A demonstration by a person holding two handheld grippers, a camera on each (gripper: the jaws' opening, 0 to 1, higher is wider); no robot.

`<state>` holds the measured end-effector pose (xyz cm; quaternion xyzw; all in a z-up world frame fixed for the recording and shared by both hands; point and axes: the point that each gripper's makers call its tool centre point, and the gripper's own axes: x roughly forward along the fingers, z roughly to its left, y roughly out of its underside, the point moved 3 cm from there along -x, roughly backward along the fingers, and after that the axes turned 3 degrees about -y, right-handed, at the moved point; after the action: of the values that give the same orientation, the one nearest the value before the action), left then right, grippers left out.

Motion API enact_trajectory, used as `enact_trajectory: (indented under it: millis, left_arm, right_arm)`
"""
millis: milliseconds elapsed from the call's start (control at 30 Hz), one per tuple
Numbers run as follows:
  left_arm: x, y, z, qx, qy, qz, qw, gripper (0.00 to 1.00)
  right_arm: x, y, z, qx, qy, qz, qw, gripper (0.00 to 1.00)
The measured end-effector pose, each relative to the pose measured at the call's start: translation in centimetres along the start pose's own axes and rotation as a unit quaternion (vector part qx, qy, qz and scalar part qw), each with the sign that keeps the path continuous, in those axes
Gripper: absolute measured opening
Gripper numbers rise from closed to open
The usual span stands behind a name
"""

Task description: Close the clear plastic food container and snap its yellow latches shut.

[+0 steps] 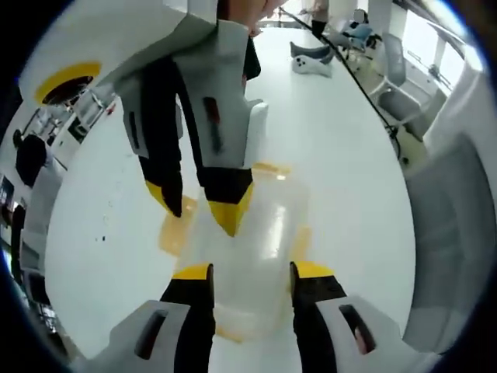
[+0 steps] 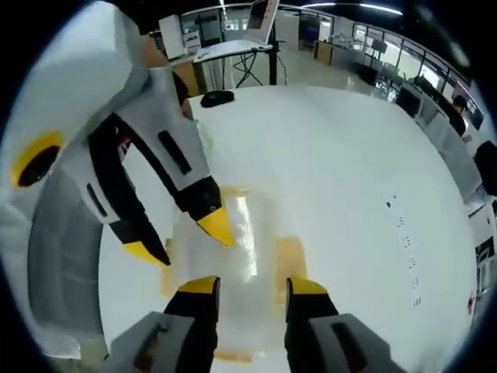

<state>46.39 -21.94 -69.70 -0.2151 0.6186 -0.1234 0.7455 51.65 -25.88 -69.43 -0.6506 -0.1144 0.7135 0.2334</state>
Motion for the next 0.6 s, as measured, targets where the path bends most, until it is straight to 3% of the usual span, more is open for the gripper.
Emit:
enact_trajectory:
  millis: [300,433,600]
  left_arm:
    - [0.0,-0.3,-0.7,0.000,-0.017,-0.015,0.9997,0.36]
    - [0.0,-0.4,-1.0,-0.001,-0.017,-0.017,0.9997,0.41]
    - [0.4,-0.2,-1.7,0.033,-0.036,-0.016,0.9987,0.39]
  right_arm:
    - [0.8,-0.1,-0.4,0.004,-0.018,0.009,0.9998,0.35]
    - [1.2,0.1,-0.3,0.008,-0.033,0.017,0.9993,0.35]
    - [1.5,-0.1,-0.4,0.016,-0.047,0.018,0.9986,0.33]
